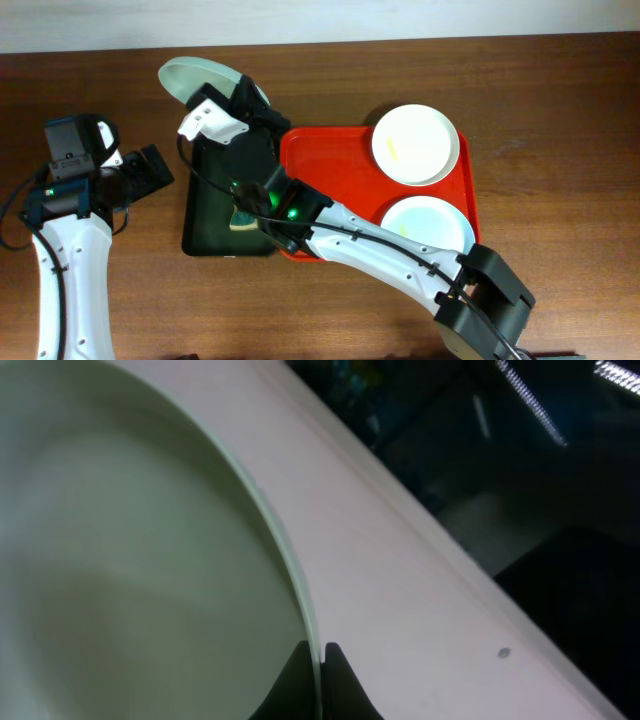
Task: Clean dirty plates on tray and stack at the side
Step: 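Lift the pale green plate with the right gripper and tilt it upward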
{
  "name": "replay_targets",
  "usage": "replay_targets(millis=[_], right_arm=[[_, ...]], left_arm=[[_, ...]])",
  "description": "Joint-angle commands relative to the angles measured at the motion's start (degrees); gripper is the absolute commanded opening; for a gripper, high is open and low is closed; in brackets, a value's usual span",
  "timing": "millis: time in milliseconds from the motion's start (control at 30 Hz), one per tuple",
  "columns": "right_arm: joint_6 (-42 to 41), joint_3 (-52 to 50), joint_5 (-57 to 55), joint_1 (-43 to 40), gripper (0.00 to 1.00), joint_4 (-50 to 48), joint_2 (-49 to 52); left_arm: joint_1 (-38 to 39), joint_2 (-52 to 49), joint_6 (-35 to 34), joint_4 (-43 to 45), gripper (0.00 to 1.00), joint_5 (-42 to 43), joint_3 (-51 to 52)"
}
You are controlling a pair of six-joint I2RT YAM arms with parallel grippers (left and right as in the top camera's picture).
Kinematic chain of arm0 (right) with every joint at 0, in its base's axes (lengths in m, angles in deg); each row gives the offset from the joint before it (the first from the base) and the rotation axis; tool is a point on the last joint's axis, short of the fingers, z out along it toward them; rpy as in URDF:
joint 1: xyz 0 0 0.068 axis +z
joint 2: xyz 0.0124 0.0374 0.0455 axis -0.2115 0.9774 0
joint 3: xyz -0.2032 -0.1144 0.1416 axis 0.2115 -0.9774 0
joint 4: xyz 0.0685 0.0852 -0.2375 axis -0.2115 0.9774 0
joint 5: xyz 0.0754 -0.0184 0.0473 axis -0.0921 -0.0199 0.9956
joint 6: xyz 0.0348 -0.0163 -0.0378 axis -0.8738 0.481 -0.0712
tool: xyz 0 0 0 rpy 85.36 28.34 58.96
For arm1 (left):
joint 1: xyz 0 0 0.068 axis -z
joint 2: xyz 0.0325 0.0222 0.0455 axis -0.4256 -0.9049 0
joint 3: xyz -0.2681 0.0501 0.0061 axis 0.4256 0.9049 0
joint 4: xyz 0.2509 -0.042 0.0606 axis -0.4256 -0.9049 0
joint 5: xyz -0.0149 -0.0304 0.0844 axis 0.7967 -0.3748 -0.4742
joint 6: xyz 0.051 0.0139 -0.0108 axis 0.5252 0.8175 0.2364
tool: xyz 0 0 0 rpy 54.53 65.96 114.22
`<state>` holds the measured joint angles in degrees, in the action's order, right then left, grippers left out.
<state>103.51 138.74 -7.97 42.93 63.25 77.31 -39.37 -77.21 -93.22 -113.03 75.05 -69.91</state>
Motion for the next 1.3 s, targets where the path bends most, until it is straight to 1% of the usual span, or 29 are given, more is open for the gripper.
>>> replay_targets(millis=[0, 500, 833, 900, 967, 1033, 1100, 1133, 1200, 1233, 1267], right_arm=[[2.7, 1.1, -1.3, 0.3, 0.04, -2.2, 0.0], [2.7, 1.1, -1.4, -0.3, 0.04, -2.1, 0.0], [2.5, 1.1, -7.4, -0.3, 0.04, -2.1, 0.0], [1.3, 1.1, -8.8, -0.3, 0.04, -2.1, 0.0], [-1.1, 1.1, -11.0, -0.3, 0.04, -2.1, 0.0], [-5.2, 1.1, -15.4, -0.3, 0.04, -1.6, 0.0], [-9.0, 1.1, -18.1, -0.3, 0.04, 0.9, 0.0], [-12.0, 1.1, -17.9, -0.3, 0.04, 3.9, 0.0], [-21.2, 1.1, -16.6, -0.3, 0.04, 10.3, 0.0], [-26.2, 1.1, -14.2, -0.3, 0.04, 14.6, 0.0], [-32.9, 1.1, -9.7, -0.3, 0.04, 20.7, 0.0]], left_arm=[[-0.2, 0.7, 0.2, -0.1, 0.99, 0.0, -0.7], [-0.2, 0.7, 0.2, -0.1, 0.99, 0.0, -0.7], [-0.2, 0.7, 0.2, -0.1, 0.99, 0.0, -0.7], [-0.2, 0.7, 0.2, -0.1, 0.99, 0.0, -0.7], [-0.2, 0.7, 0.2, -0.1, 0.99, 0.0, -0.7], [-0.2, 0.7, 0.2, -0.1, 0.99, 0.0, -0.7], [-0.2, 0.7, 0.2, -0.1, 0.99, 0.0, -0.7], [-0.2, 0.7, 0.2, -0.1, 0.99, 0.0, -0.7], [-0.2, 0.7, 0.2, -0.1, 0.99, 0.0, -0.7], [-0.2, 0.7, 0.2, -0.1, 0.99, 0.0, -0.7], [-0.2, 0.7, 0.2, -0.1, 0.99, 0.0, -0.7]])
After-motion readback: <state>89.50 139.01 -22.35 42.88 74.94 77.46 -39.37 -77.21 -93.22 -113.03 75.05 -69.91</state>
